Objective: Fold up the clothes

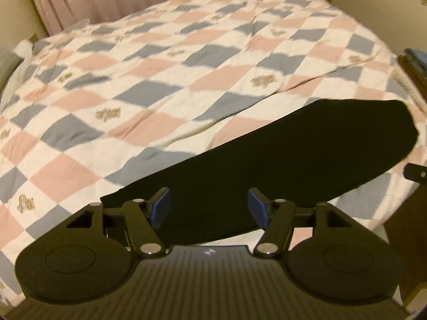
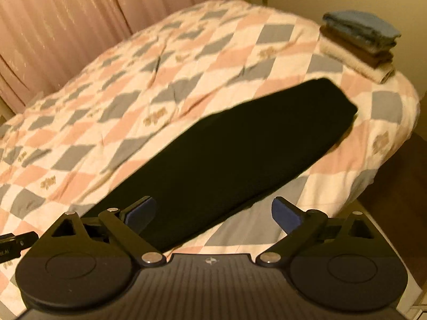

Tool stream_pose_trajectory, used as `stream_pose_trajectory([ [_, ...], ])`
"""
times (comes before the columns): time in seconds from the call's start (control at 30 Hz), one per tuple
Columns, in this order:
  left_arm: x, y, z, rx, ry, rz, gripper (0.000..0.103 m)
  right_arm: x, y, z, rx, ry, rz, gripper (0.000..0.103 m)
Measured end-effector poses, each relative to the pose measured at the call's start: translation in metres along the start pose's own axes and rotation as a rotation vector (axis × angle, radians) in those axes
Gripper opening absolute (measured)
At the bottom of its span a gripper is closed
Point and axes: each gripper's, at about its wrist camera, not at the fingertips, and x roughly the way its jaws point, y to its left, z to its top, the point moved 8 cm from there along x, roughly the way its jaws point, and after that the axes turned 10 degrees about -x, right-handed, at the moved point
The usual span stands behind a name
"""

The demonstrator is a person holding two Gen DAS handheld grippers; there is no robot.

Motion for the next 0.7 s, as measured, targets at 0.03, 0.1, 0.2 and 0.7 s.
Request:
stream_pose_trajectory([
  [0.03, -0.007, -0.005, -0.001, 0.003, -0.004, -0.004, 0.063, 0.0, -0.004, 0.0, 0.002, -0.009, -0.003, 0.098],
  [0.1, -0.019, -0.013, -0.005, 0.007, -0.01, -0.005, 0.063, -0.008, -0.01, -0.002, 0.0, -0.022, -0.008, 0.098],
  [0.2, -0.031, -0.023, -0.02, 0.011, 0.0, -0.002, 0.063, -0.022, -0.017, -0.007, -0.018, -0.033, -0.013, 0.099],
  [0.7, -0.096, -0.048, -0.131, -0.049, 0.031, 0.02, 0.065, -0.087, -0.059, -0.075, -0.113, -0.041, -0.009, 0.1],
])
